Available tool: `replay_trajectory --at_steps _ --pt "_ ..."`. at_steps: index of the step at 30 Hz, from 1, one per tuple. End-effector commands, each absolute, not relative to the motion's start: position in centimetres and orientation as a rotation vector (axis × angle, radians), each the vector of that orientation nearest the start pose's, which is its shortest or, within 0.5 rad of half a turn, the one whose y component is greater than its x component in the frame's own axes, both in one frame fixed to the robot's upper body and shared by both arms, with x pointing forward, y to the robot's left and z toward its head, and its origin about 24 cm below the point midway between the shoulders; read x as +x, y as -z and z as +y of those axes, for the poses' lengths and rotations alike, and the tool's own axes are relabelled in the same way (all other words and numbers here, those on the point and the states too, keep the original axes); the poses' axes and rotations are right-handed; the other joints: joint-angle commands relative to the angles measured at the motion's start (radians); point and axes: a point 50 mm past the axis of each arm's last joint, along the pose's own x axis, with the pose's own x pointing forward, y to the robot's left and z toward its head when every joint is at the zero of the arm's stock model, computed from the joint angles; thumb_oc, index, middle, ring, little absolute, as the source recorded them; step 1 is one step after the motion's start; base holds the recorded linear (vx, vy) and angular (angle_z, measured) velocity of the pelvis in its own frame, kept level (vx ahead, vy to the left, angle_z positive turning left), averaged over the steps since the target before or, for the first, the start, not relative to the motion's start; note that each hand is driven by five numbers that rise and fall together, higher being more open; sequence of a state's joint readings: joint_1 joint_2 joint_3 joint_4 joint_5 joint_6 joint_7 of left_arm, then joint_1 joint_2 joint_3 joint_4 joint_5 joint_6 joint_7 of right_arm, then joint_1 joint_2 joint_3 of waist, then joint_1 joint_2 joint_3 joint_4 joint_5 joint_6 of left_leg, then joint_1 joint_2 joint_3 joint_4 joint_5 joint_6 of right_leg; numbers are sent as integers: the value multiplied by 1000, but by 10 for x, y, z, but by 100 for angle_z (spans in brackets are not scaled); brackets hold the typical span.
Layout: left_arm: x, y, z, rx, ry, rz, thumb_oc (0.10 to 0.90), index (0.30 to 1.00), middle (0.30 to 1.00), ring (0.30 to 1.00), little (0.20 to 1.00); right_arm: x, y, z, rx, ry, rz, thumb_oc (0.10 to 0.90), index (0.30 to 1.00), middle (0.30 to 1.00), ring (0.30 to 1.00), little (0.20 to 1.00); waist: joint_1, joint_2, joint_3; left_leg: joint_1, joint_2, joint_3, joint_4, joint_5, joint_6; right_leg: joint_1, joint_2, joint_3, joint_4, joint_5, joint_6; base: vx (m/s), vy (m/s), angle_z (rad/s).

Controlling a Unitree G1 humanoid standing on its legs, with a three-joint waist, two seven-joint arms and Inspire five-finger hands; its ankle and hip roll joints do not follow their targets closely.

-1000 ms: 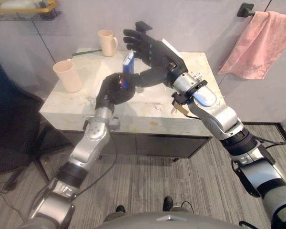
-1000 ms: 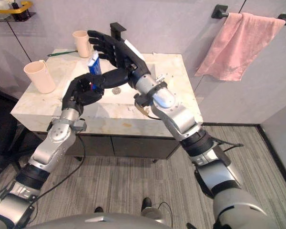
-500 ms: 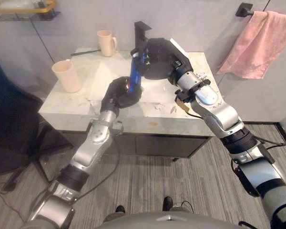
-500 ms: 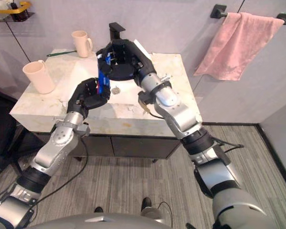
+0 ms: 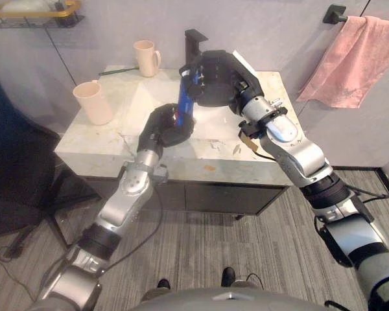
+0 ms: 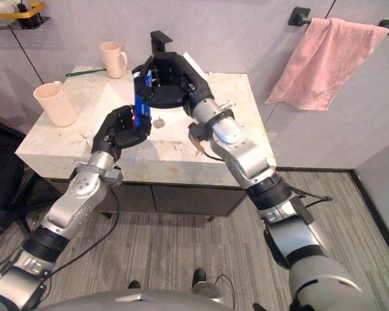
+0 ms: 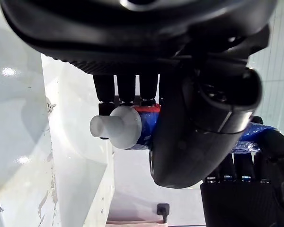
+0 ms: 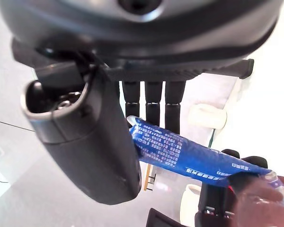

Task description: Organize the bathroom.

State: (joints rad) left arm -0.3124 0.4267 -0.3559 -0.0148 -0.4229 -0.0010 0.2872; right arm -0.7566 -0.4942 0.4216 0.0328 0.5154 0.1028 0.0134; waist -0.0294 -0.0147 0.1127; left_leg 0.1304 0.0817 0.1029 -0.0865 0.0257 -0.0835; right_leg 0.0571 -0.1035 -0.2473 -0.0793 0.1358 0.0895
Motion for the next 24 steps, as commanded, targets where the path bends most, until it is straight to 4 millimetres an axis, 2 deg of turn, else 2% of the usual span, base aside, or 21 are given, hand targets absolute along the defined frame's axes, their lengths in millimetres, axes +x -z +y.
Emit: replay_trajectory --at_steps 1,5,7,8,9,10,11,12,17,24 --pt "302 -192 145 -19 61 -597 400 300 300 300 300 319 -245 -75 -107 -638 -570 400 300 300 300 300 1 -10 -81 -13 -65 50 49 -62 61 18 23 48 106 -192 45 0 0 0" --pt "303 -191 145 -18 63 -581 400 300 300 300 300 318 -250 -74 -106 -632 -602 400 300 300 300 300 1 -9 -81 -13 -65 50 49 -62 60 19 24 48 103 -190 44 0 0 0" --pt "304 -187 144 -28 55 -557 546 519 519 519 519 316 -258 -74 -116 -626 -640 400 300 300 300 300 4 -9 -81 -14 -66 49 50 -62 60 19 25 49 103 -191 43 0 0 0" --pt "304 -184 143 -30 52 -548 582 573 573 573 573 315 -261 -74 -122 -623 -658 400 300 300 300 300 6 -9 -81 -14 -66 48 50 -62 60 19 25 48 103 -192 43 0 0 0" --pt "304 -184 143 -30 50 -545 665 698 698 698 698 315 -262 -74 -123 -622 -662 400 300 300 300 300 6 -9 -81 -14 -66 48 50 -62 60 20 25 48 103 -192 43 0 0 0" --pt "304 -181 142 -30 48 -535 665 698 698 698 698 315 -266 -74 -130 -617 -677 400 300 300 300 300 8 -10 -82 -15 -66 47 50 -63 60 20 25 47 103 -192 43 0 0 0" --pt "304 -180 143 -30 46 -530 755 832 832 832 832 314 -268 -75 -131 -614 -683 400 300 300 300 300 9 -10 -82 -15 -66 46 51 -63 60 20 25 46 103 -192 43 0 0 0" --pt "303 -175 143 -29 39 -517 800 900 900 900 900 313 -275 -77 -136 -605 -710 400 300 300 300 300 13 -12 -83 -16 -66 43 51 -64 59 20 25 45 103 -194 43 0 0 0" --pt "300 -167 151 -18 4 -502 800 900 900 900 900 312 -289 -85 -150 -578 -760 400 300 300 300 300 28 -19 -85 -21 -64 37 58 -65 57 24 28 37 103 -199 37 -22 -26 6" --pt "296 -163 163 -5 -31 -492 800 900 900 900 900 313 -299 -87 -168 -555 -793 400 300 300 300 300 52 -27 -83 -32 -55 28 76 -64 46 33 33 12 101 -204 24 -17 -51 11"
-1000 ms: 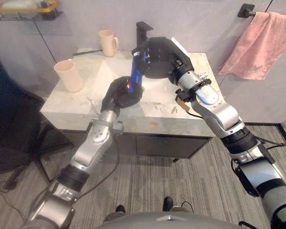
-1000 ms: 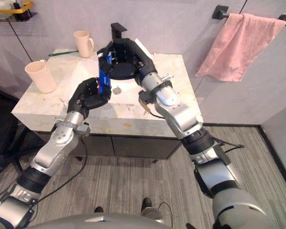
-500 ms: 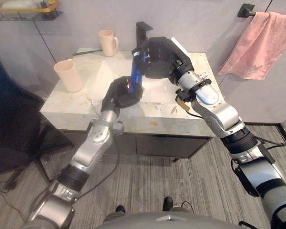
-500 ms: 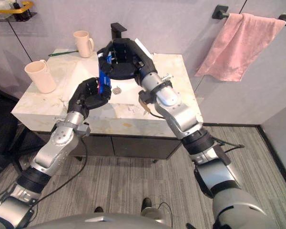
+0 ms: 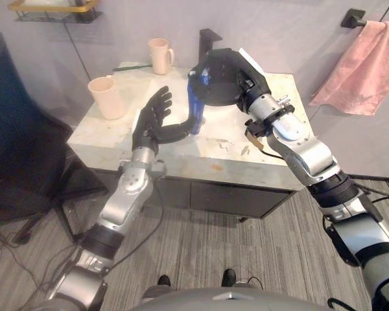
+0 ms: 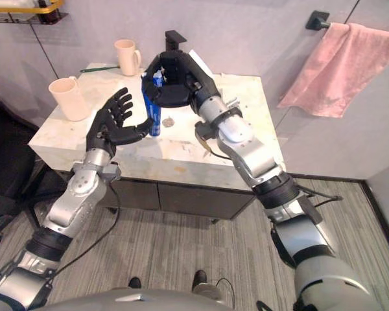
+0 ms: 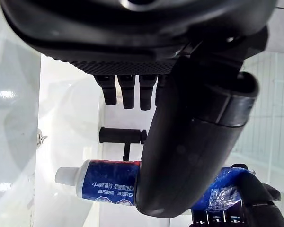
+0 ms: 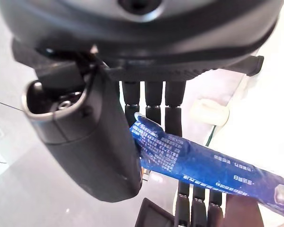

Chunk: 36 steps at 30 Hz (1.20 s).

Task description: Organize the bathroom.

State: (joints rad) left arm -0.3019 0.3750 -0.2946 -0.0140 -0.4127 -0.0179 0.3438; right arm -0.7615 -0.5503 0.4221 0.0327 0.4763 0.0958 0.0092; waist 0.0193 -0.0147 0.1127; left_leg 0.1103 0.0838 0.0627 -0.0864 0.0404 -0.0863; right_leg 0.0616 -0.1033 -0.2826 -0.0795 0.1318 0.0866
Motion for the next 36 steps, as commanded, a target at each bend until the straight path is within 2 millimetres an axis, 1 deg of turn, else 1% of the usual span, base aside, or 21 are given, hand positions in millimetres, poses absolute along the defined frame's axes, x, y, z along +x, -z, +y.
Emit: replay_trajectory --at_steps 1,5,7,9,11,12,15,17,18,19,20,22,23,24,25,26,27,29,32,35,36 --pt "295 -162 167 -8 -36 -489 800 900 900 900 900 313 -300 -88 -172 -550 -798 400 300 300 300 300 11 -29 -82 -13 -55 65 81 -79 47 31 34 40 101 -202 23 -18 -75 19" --pt "291 -160 174 -22 -54 -491 800 900 900 900 900 313 -306 -88 -198 -536 -822 400 300 300 300 300 26 -34 -80 -20 -48 57 92 -78 41 37 41 29 99 -207 13 -15 -73 20" --pt "286 -160 179 -18 -58 -503 800 900 900 900 900 311 -312 -90 -249 -511 -864 400 300 300 300 300 40 -40 -78 -31 -44 47 110 -78 34 39 47 22 97 -209 3 -30 -100 16" --pt "284 -159 180 -24 -63 -505 800 900 900 900 900 310 -315 -90 -264 -502 -880 400 300 300 300 300 44 -43 -76 -36 -44 43 121 -81 32 40 49 20 95 -210 0 -27 -69 14" --pt "278 -160 186 -55 -83 -520 800 900 900 900 900 308 -324 -93 -289 -473 -924 400 300 300 300 300 60 -52 -70 -59 -50 33 171 -95 25 43 51 16 90 -209 -10 -53 -103 17" --pt "275 -161 189 -53 -95 -536 800 900 900 900 900 307 -329 -95 -318 -447 -957 400 300 300 300 300 67 -58 -63 -74 -58 38 203 -106 24 42 50 10 91 -207 -15 -60 -89 28" --pt "268 -162 193 -68 -122 -561 800 900 900 900 900 303 -338 -102 -358 -397 -1007 400 300 300 300 300 77 -68 -53 -113 -61 62 274 -120 17 47 44 -9 87 -200 -22 -59 -50 38" --pt "264 -163 197 -73 -143 -575 800 900 900 900 900 300 -347 -110 -411 -342 -1048 400 300 300 300 300 79 -75 -44 -145 -55 104 323 -116 9 53 38 -41 86 -196 -26 -53 -25 50" --pt "263 -163 199 -76 -148 -579 800 900 900 900 900 299 -353 -116 -426 -313 -1059 400 300 300 300 300 72 -76 -43 -151 -41 169 335 -113 3 58 36 -70 86 -198 -28 -25 -5 67" --pt "262 -163 200 -81 -151 -577 800 900 900 900 900 298 -355 -118 -434 -301 -1063 400 300 300 300 300 69 -75 -42 -154 -35 186 340 -113 1 60 36 -82 88 -201 -30 -10 10 107" --pt "261 -163 202 -96 -149 -571 800 900 900 900 900 297 -358 -122 -472 -270 -1080 400 300 300 300 300 64 -73 -42 -151 -27 217 334 -115 2 61 37 -99 93 -208 -33 5 21 115" --pt "258 -162 207 -101 -153 -565 800 900 900 900 900 296 -363 -128 -503 -221 -1107 400 300 300 300 300 63 -65 -42 -135 -25 235 299 -120 9 59 35 -119 115 -219 -32 26 72 107" --pt "257 -161 208 -100 -154 -563 800 900 900 900 900 296 -364 -129 -502 -215 -1111 400 300 300 300 300 64 -63 -40 -124 -28 229 291 -124 10 63 34 -124 119 -225 -30 24 129 60" --pt "254 -160 210 -99 -165 -564 800 900 900 900 900 296 -368 -131 -490 -190 -1127 400 300 300 300 300 72 -57 -45 -100 -42 211 236 -112 18 60 29 -140 120 -219 -21 13 86 28" --pt "254 -160 211 -99 -166 -565 800 900 900 900 900 296 -368 -131 -489 -187 -1128 400 300 300 300 300 72 -57 -46 -97 -45 209 225 -107 19 59 28 -143 119 -218 -20 16 126 36" --pt "250 -160 214 -85 -192 -568 800 900 900 900 900 294 -371 -131 -487 -164 -1149 400 300 300 300 300 80 -50 -49 -81 -53 193 173 -90 18 55 24 -154 124 -217 -9 22 71 26" --pt "250 -161 214 -84 -196 -569 800 900 900 900 900 293 -372 -131 -488 -160 -1153 400 300 300 300 300 80 -49 -49 -77 -54 190 162 -85 17 54 23 -156 125 -217 -7 34 119 39" --pt "248 -157 218 -70 -231 -541 800 900 900 900 900 290 -379 -134 -504 -110 -1194 400 300 300 300 300 86 -41 -56 -55 -61 162 99 -61 18 42 15 -159 144 -221 6 29 116 46" --pt "248 -150 221 -43 -261 -495 800 900 900 900 900 285 -385 -140 -495 -57 -1247 400 300 300 300 300 93 -36 -60 -42 -71 139 63 -57 25 33 4 -168 168 -232 18 29 93 47" --pt "248 -147 223 -38 -264 -468 800 900 900 900 900 285 -387 -141 -497 -28 -1267 400 300 300 300 300 96 -34 -61 -35 -74 129 46 -53 29 27 -3 -171 185 -238 24 49 102 36" --pt "250 -138 225 -61 -247 -400 800 900 900 900 900 284 -390 -146 -494 51 -1310 400 300 300 300 300 102 -24 -61 -23 -77 109 29 -52 43 15 -19 -170 245 -260 33 77 138 26"
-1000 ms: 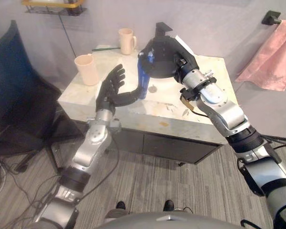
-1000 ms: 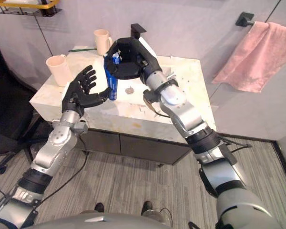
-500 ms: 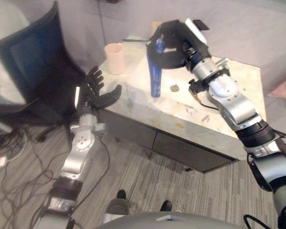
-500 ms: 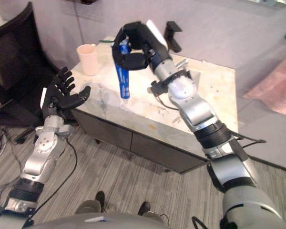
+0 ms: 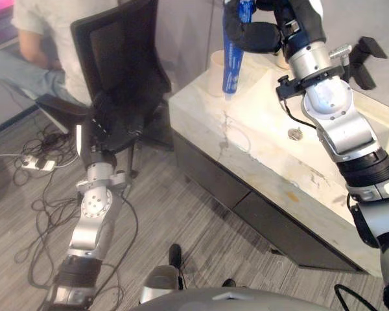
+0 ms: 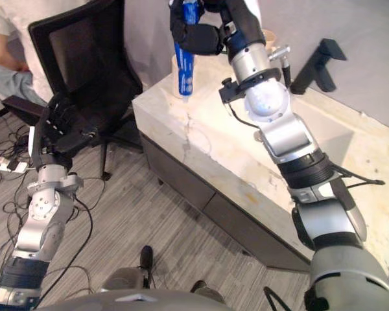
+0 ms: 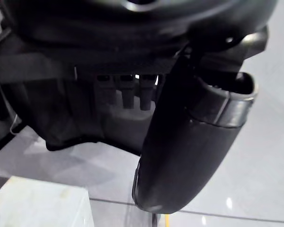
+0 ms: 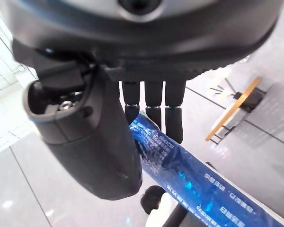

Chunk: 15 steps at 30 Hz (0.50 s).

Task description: Organize the bathroom.

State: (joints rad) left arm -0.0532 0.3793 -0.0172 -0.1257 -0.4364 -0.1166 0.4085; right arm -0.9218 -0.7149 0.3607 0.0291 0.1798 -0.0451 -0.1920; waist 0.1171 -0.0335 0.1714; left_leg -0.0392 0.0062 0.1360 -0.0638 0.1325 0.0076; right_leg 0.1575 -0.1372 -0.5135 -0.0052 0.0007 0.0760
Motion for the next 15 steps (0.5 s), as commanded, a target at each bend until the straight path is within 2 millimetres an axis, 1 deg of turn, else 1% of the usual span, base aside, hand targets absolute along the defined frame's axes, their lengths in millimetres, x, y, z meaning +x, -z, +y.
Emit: replay_trajectory --at_steps 1,2,3,4,5,6,7,8,9,10,11,12,13,14,15 --pt "250 -137 225 -65 -243 -394 800 900 900 900 900 284 -391 -146 -495 60 -1314 400 300 300 300 300 4 -5 -119 129 0 33 4 -144 -49 -84 11 61 182 -134 45 134 254 29" --pt "250 -132 225 -72 -218 -372 800 900 900 900 900 282 -391 -151 -497 123 -1343 400 300 300 300 300 2 8 -114 137 -1 17 -9 -138 -31 -110 -21 68 284 -137 58 92 176 23" --pt "250 -131 224 -68 -207 -367 800 900 900 900 900 282 -390 -153 -504 149 -1354 400 300 300 300 300 -1 11 -109 144 -4 11 -11 -140 -25 -126 -45 74 348 -135 68 85 180 33" --pt "250 -131 223 -67 -203 -366 800 900 900 900 900 282 -390 -153 -507 158 -1358 400 300 300 300 300 -2 14 -109 141 -4 9 -13 -136 -22 -136 -50 76 362 -127 69 59 126 48" --pt "250 -130 222 -66 -188 -362 800 900 900 900 900 281 -389 -157 -514 190 -1368 400 300 300 300 300 -6 25 -106 141 -1 0 -14 -134 -15 -159 -73 89 437 -110 72 89 143 58" --pt "249 -128 219 -59 -169 -354 800 900 900 900 900 280 -389 -165 -517 238 -1376 400 300 300 300 300 -20 32 -97 146 -8 -11 -14 -139 -9 -200 -92 139 556 -105 73 115 134 56" --pt "249 -126 218 -49 -155 -348 800 900 900 900 900 280 -389 -170 -509 260 -1375 400 300 300 300 300 -30 34 -94 146 -9 -20 -15 -140 -9 -223 -75 183 588 -102 73 85 74 43" --pt "250 -126 218 -46 -151 -345 800 900 900 900 900 280 -390 -172 -509 272 -1376 400 300 300 300 300 -34 38 -95 143 -5 -22 -17 -137 -9 -231 -62 198 589 -97 71 49 -19 51" --pt "250 -124 217 -44 -138 -339 800 900 900 900 900 279 -391 -175 -518 302 -1380 400 300 300 300 300 -47 34 -96 141 -7 -35 -19 -137 -13 -244 -8 247 546 -111 71 82 -74 62" --pt "253 -119 214 -54 -120 -316 800 900 900 900 900 279 -393 -176 -530 332 -1393 400 300 300 300 300 -66 25 -102 139 -13 -56 -23 -136 -19 -241 55 279 412 -125 55 104 -85 61" --pt "254 -118 213 -58 -115 -311 800 900 900 900 900 278 -393 -176 -531 340 -1398 400 300 300 300 300 -69 24 -105 137 -13 -60 -23 -137 -21 -234 64 275 379 -126 51 151 -113 66" --pt "254 -115 210 -57 -113 -307 800 900 900 900 900 278 -393 -174 -523 349 -1408 400 300 300 300 300 -83 8 -108 144 -31 -64 -23 -151 -22 -241 82 275 212 -87 48 153 -93 42" --pt "254 -114 209 -52 -113 -305 800 900 900 900 900 278 -392 -173 -510 348 -1410 400 300 300 300 300 -93 3 -109 151 -40 -66 -23 -164 -21 -241 106 288 128 -45 52 191 -102 33" --pt "254 -113 207 -56 -117 -305 800 900 900 900 900 278 -392 -172 -491 346 -1416 400 300 300 300 300 -100 -1 -106 160 -49 -65 -23 -177 -20 -253 122 298 77 -2 60 174 -63 4" --pt "253 -111 206 -63 -118 -302 800 900 900 900 900 280 -391 -171 -483 345 -1413 400 300 300 300 300 -100 -3 -101 172 -56 -57 -23 -188 -17 -270 126 287 65 26 67 153 -56 5"
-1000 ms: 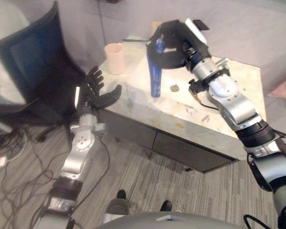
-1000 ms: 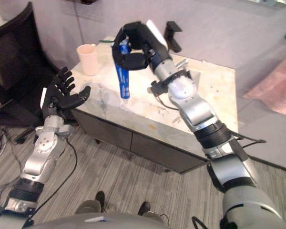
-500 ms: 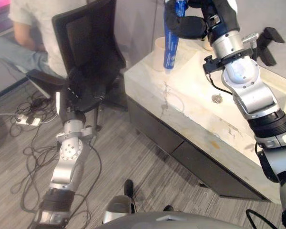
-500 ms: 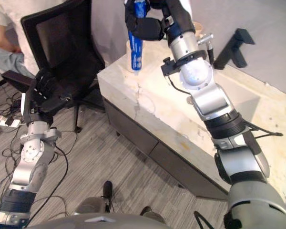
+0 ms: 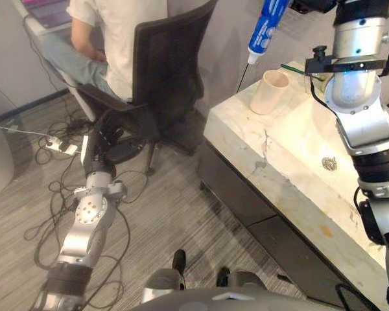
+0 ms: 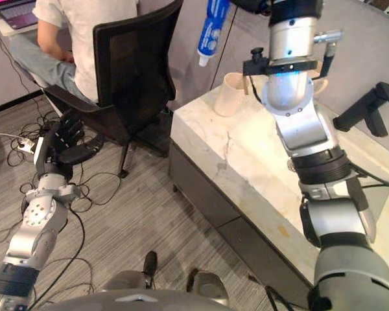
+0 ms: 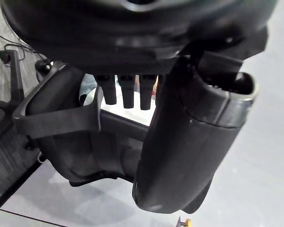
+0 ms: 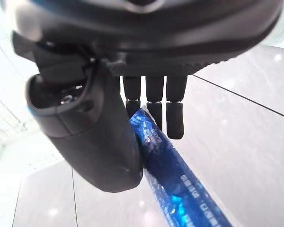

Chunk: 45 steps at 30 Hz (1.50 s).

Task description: Organize the bathroom.

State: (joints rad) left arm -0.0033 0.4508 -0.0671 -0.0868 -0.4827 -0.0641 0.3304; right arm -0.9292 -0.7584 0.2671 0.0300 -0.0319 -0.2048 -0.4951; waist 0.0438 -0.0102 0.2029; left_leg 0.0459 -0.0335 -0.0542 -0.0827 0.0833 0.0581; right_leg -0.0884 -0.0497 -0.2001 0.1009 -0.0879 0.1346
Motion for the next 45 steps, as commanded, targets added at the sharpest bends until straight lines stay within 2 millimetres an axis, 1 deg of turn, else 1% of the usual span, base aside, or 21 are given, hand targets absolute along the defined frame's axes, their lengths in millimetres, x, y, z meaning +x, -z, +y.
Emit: replay_trajectory --at_steps 1,2,4,6,9,16,19,22,28,33,39,43,45 --pt "252 -110 206 -66 -116 -300 800 900 900 900 900 281 -390 -170 -484 343 -1412 400 300 300 300 300 -27 -26 -128 95 -19 138 -5 -144 -65 -33 39 -32 -41 122 9 140 -61 5" --pt "252 -108 206 -67 -106 -300 800 900 900 900 900 283 -391 -169 -473 340 -1409 400 300 300 300 300 -28 -27 -123 107 -21 140 -5 -152 -58 -44 41 -30 -34 126 8 141 -80 4" --pt "252 -106 206 -51 -90 -304 800 900 900 900 900 286 -392 -173 -473 339 -1398 400 300 300 300 300 -32 -30 -122 115 -28 130 -5 -160 -50 -31 59 -7 -64 129 -5 121 -87 13" --pt "253 -105 205 -79 -74 -298 800 900 900 900 900 288 -392 -173 -489 332 -1389 400 300 300 300 300 -35 -31 -127 115 -34 127 0 -158 -51 -7 71 19 -88 134 -11 93 -60 15" --pt "253 -105 202 -85 -64 -295 800 900 900 900 900 289 -387 -168 -498 302 -1375 400 300 300 300 300 -45 -31 -133 111 -41 141 24 -166 -52 21 81 44 -116 137 -17 96 -29 -1" --pt "257 -107 199 -96 -69 -271 800 900 900 900 900 289 -376 -163 -491 252 -1329 400 300 300 300 300 -64 -31 -143 98 -55 160 74 -188 -53 48 99 77 -133 131 -25 72 -30 -10" --pt "258 -107 197 -94 -66 -268 800 900 900 900 900 290 -368 -162 -493 241 -1315 400 300 300 300 300 -68 -30 -142 92 -60 163 93 -196 -53 50 102 83 -132 128 -28 29 -19 -10" --pt "258 -106 197 -91 -66 -263 800 900 900 900 900 290 -365 -162 -491 235 -1308 400 300 300 300 300 -72 -30 -143 92 -62 163 96 -200 -52 52 104 86 -133 127 -31 15 -5 3" --pt "259 -107 195 -92 -65 -254 800 900 900 900 900 284 -355 -157 -505 174 -1307 400 300 300 300 300 -89 -29 -138 92 -65 162 99 -204 -51 46 110 93 -128 129 -30 10 0 4" --pt "260 -107 192 -91 -59 -253 800 900 900 900 900 283 -344 -150 -527 135 -1300 400 300 300 300 300 -94 -29 -129 91 -67 165 102 -208 -48 36 107 91 -120 129 -27 -6 6 -6" --pt "259 -103 192 -72 -69 -241 800 900 900 900 900 287 -333 -140 -509 102 -1284 400 300 300 300 300 -87 -25 -121 93 -67 169 100 -209 -42 28 101 86 -115 133 -23 26 6 -7" --pt "258 -101 193 -69 -78 -231 800 900 900 900 900 289 -332 -138 -491 110 -1282 400 300 300 300 300 -82 -23 -118 95 -68 171 101 -210 -41 23 98 83 -109 134 -22 49 -2 2" --pt "256 -96 195 -55 -79 -209 800 900 900 900 900 294 -335 -140 -470 146 -1268 400 300 300 300 300 -70 -25 -117 92 -67 172 102 -210 -42 25 94 79 -108 131 -22 112 -32 4"
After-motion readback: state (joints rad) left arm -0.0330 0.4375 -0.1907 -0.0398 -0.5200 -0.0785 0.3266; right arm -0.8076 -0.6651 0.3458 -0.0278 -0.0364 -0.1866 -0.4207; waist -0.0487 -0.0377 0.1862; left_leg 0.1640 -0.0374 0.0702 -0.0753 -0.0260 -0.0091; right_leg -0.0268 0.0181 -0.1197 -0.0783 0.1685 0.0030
